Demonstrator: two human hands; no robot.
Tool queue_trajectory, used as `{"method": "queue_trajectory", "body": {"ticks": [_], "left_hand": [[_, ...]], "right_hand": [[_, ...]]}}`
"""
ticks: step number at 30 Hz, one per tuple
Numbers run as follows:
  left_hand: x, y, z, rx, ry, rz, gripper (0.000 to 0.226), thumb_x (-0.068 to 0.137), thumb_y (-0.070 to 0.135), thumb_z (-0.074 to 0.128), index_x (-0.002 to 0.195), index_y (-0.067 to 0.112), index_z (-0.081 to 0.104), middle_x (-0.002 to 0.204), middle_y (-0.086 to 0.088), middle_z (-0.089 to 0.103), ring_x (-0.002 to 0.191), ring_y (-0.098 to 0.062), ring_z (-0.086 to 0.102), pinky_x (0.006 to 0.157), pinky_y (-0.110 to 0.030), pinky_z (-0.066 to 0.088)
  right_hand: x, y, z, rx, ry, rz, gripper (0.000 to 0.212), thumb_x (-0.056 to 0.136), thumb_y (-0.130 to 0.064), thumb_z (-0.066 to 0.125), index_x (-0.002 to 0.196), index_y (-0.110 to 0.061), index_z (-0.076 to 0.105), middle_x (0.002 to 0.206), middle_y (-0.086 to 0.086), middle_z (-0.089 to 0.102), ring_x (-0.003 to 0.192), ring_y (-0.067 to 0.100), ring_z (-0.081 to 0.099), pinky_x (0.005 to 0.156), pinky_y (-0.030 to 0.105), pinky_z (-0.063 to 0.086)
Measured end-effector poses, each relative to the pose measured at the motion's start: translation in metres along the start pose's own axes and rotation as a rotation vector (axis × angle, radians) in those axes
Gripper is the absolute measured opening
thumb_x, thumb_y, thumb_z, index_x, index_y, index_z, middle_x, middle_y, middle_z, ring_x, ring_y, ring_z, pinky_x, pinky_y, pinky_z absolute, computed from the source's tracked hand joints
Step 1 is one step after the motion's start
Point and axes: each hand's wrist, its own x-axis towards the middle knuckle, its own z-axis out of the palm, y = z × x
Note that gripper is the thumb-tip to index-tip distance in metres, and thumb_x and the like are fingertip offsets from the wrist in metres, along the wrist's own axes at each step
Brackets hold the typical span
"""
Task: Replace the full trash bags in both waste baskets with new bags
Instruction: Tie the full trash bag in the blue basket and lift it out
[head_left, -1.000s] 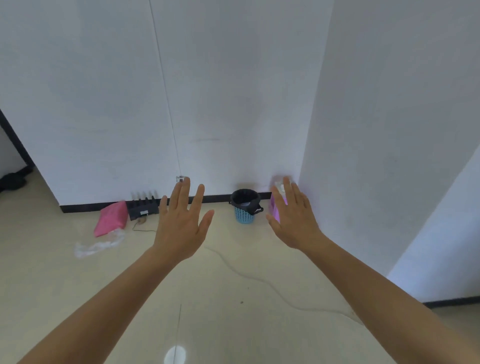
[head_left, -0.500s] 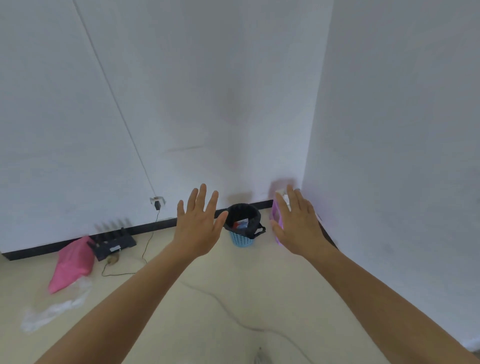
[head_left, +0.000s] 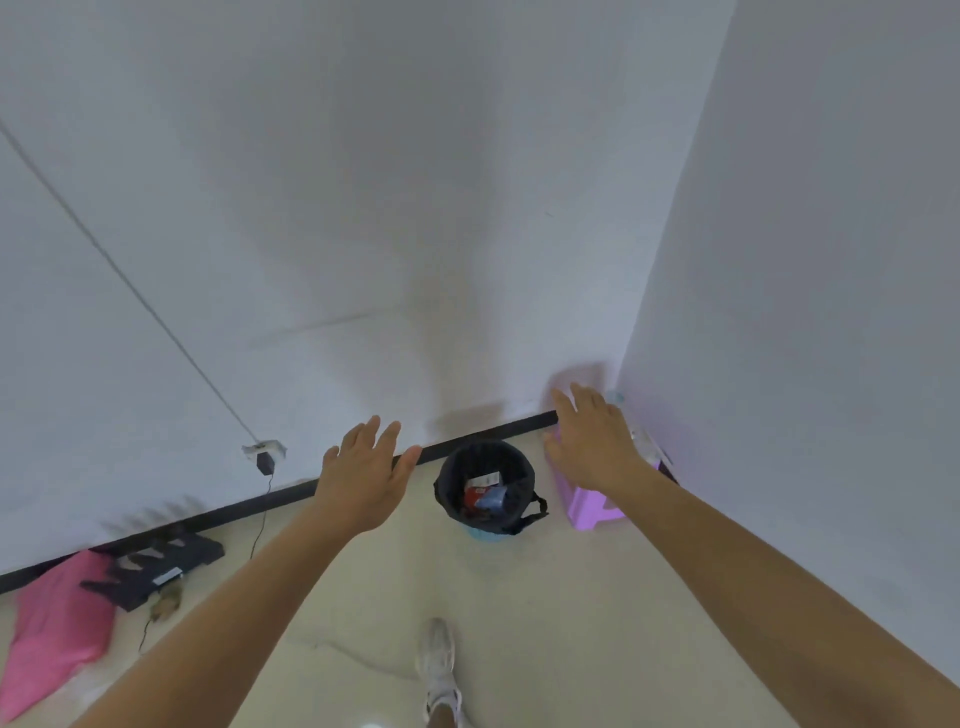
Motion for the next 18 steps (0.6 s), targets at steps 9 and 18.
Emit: {"method": "queue_trajectory", "body": {"ticks": [9,18], "left_hand": [[0.235,-0.038,0.02,-0.168,-0.218,0.055,0.06,0.102,0.052,0.024,0.152,0.018,0.027,0.16,-0.007,0.027,0.146,-0.027,0.025,0.116,-0.047,0.026],[0.375,-0.047,0.253,-0.459,-0.489,-0.252,0.054,0.104,0.047,0.027,0.147,0.015,0.036,0.151,-0.009,0.043,0.136,-0.029,0.042,0.111,-0.04,0.03]], "right_hand": [[0.184,-0.006,0.052,0.045,-0.184,0.191,0.05,0.099,-0.035,0.045,0.142,-0.013,0.037,0.137,0.013,0.048,0.124,0.031,0.05,0.101,0.043,0.046],[0.274,0.029,0.29,0.325,-0.415,0.47,0.059,0.099,-0.038,0.05,0.147,-0.01,0.031,0.14,0.016,0.044,0.126,0.036,0.046,0.098,0.045,0.041]]}}
